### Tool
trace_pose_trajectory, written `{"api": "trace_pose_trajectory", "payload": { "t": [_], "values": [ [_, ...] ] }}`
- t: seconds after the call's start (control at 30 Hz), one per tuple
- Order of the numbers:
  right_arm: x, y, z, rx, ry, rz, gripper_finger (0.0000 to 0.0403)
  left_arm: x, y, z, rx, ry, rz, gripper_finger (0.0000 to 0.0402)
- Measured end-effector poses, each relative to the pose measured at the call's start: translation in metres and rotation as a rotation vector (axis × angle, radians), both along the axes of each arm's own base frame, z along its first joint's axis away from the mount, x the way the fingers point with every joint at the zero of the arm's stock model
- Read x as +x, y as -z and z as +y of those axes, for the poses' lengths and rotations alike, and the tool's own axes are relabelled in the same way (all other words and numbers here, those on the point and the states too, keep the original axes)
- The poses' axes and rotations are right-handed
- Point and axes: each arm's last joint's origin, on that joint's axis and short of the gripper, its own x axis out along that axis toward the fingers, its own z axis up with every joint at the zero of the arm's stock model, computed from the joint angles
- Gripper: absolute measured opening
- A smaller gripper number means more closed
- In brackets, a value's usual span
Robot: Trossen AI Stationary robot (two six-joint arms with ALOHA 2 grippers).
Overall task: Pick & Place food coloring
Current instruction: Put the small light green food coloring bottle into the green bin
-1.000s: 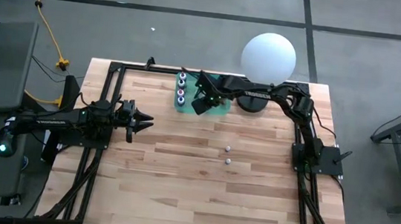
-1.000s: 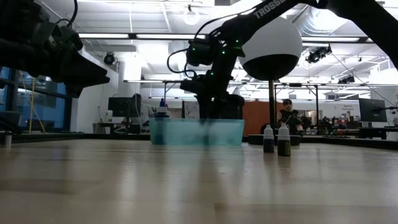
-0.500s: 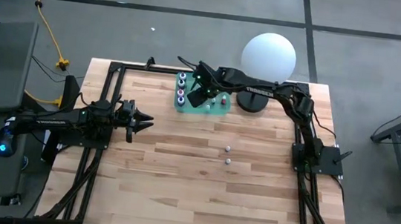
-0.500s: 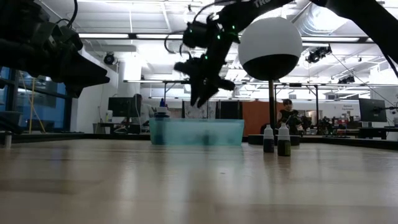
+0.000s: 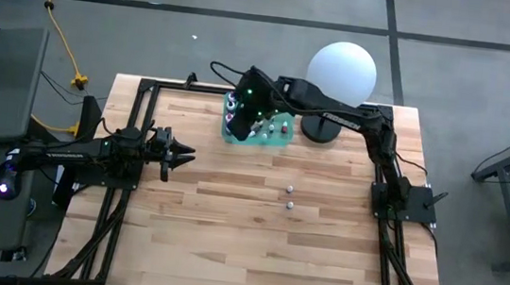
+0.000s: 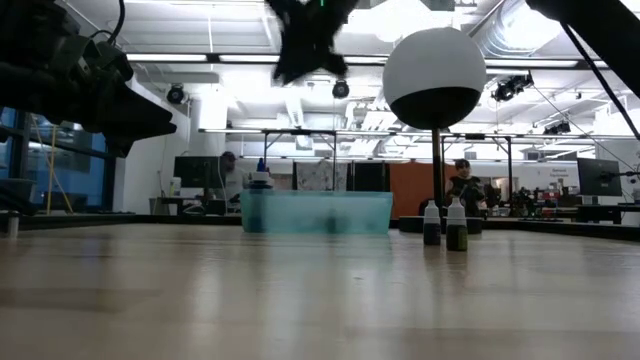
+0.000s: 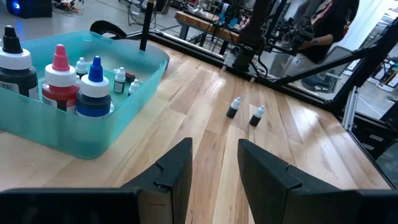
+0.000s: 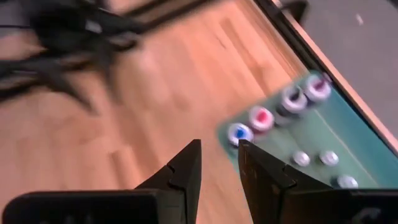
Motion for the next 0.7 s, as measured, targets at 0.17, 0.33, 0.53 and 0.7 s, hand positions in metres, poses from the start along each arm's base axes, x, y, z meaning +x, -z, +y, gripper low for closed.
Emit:
{"api": "trace_pose_trajectory", "payload": {
  "t": [0.17,0.33,0.53,0.7],
  "values": [
    [-0.007,-0.038,0.032,-0.063,-0.109,-0.091,0.0097,0.0,0.0,0.0,0.0,0.0,0.0,0.0127],
    [-0.043,-0.063,0.058,-0.078,-0.144,-0.114,0.0097,0.0,0.0,0.0,0.0,-0.001,0.0,0.0127],
    [-0.106,-0.084,0.09,-0.16,-0.063,-0.121,0.0097,0.0,0.0,0.0,0.0,0.0,0.0,0.0127],
    [-0.158,-0.073,0.112,-0.141,0.024,-0.17,0.0097,0.0,0.0,0.0,0.0,0.0,0.0,0.0127]
  ]
}}
